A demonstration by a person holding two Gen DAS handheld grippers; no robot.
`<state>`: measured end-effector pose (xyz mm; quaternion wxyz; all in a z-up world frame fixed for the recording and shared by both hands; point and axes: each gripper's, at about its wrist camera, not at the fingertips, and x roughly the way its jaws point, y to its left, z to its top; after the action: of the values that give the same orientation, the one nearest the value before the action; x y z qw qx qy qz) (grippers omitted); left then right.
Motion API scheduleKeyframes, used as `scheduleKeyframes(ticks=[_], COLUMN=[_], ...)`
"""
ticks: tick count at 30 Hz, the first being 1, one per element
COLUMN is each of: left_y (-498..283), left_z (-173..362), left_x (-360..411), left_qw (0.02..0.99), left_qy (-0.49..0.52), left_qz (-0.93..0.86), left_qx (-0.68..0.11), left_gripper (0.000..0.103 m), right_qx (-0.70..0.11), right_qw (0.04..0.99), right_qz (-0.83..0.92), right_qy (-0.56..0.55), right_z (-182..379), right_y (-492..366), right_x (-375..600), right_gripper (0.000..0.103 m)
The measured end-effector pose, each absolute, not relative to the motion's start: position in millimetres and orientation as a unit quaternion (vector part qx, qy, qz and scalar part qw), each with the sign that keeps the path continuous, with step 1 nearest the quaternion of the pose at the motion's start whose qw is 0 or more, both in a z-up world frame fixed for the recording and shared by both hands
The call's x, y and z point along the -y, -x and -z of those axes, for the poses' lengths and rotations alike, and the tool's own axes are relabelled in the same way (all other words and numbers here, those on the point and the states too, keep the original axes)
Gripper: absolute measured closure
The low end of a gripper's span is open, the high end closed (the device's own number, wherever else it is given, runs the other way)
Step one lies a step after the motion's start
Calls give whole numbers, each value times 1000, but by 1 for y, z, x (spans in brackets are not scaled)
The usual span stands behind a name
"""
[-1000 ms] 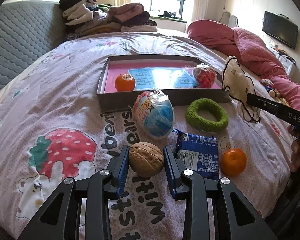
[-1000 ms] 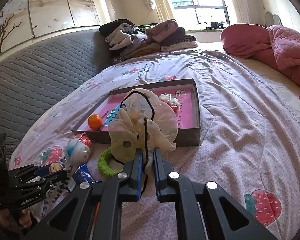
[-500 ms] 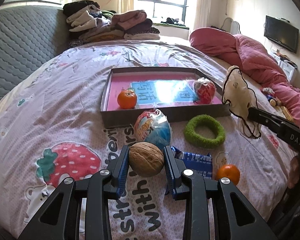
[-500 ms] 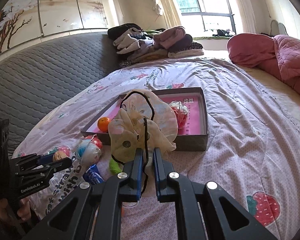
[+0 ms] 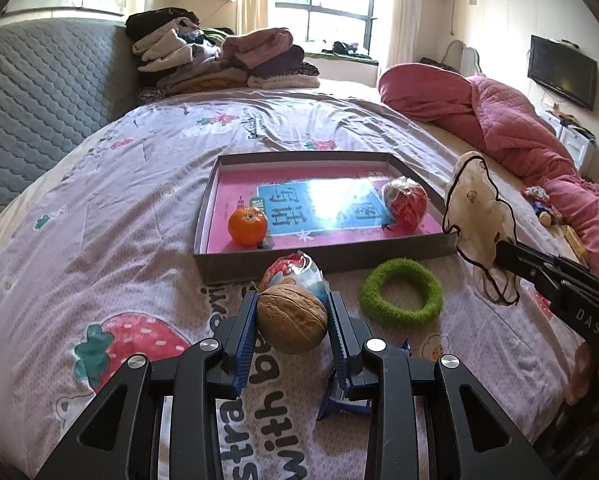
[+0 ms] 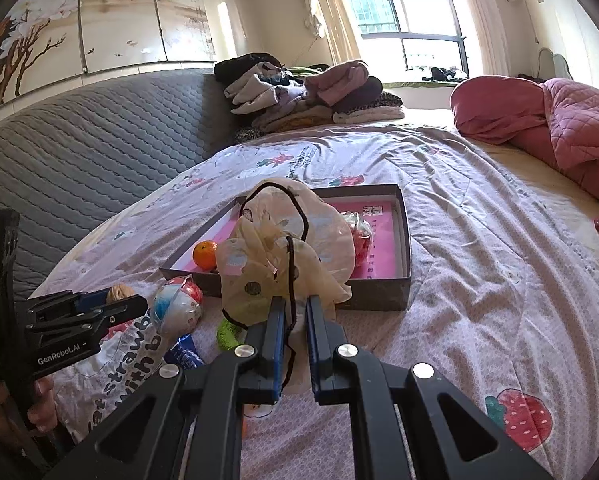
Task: Organize objects
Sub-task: 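Lift the walnut and carry it toward the tray while the right tool carries the pouch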
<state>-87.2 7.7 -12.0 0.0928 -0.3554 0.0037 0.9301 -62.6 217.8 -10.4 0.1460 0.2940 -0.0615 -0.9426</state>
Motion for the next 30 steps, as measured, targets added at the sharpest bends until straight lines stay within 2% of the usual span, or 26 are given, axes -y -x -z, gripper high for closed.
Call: scheduleKeyframes(ticks=[20, 30], left_y=[112, 125], left_z=[-6, -23], left_x=[-1, -7], left_qw=[99, 104], left_qy=[341, 321], left_qz=[-935, -941], left_qx=[3, -9], left_gripper=[69, 69], right_qx=[62, 47], right_qw=[151, 164], right_qz=[945, 949], right_qy=[-284, -265], right_z=[7, -14], right_y=[65, 74], right_x=[-212, -203], right_gripper=[93, 93])
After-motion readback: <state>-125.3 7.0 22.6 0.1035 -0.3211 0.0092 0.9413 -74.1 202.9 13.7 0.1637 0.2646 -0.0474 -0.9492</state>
